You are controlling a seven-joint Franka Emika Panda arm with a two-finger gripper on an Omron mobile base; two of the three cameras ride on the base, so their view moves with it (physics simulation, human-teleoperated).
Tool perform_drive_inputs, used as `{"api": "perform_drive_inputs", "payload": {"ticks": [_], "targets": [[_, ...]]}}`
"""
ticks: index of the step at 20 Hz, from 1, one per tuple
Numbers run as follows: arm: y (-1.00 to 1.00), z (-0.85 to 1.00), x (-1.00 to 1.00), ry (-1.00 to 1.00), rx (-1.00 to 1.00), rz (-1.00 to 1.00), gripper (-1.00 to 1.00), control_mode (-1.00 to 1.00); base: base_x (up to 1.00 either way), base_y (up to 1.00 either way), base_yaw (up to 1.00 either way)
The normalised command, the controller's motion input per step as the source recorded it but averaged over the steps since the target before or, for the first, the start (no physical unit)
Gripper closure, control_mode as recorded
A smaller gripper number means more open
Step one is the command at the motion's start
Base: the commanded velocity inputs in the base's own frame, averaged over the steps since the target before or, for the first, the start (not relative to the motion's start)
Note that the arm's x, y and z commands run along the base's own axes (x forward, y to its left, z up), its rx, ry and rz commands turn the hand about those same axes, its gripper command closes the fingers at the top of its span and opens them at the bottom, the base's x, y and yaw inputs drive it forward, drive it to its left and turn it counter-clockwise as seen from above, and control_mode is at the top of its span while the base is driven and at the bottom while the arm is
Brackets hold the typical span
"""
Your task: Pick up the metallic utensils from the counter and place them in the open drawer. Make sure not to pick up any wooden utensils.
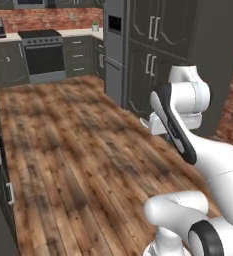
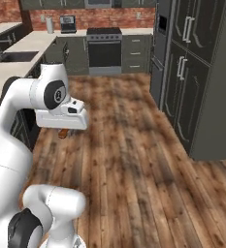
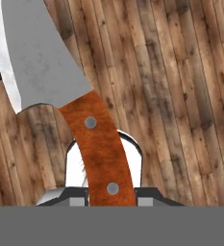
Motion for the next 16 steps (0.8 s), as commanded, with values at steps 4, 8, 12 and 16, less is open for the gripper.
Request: {"api": "perform_drive_inputs", "payload": {"ticks": [4,8,12,16], "targets": [[0.0,0.0,0.0,0.0,0.0,0.0,1.0,1.0,0.79,-0.27,0.25],[0.0,0.0,0.0,0.0,0.0,0.0,1.0,1.0,1.0,-0.46,0.29],[0.0,0.0,0.0,0.0,0.0,0.0,1.0,1.0,1.0,-0.47,0.33],[0.0,0.0,0.0,0.0,0.0,0.0,1.0,1.0,1.0,-0.52,0.35]]}}
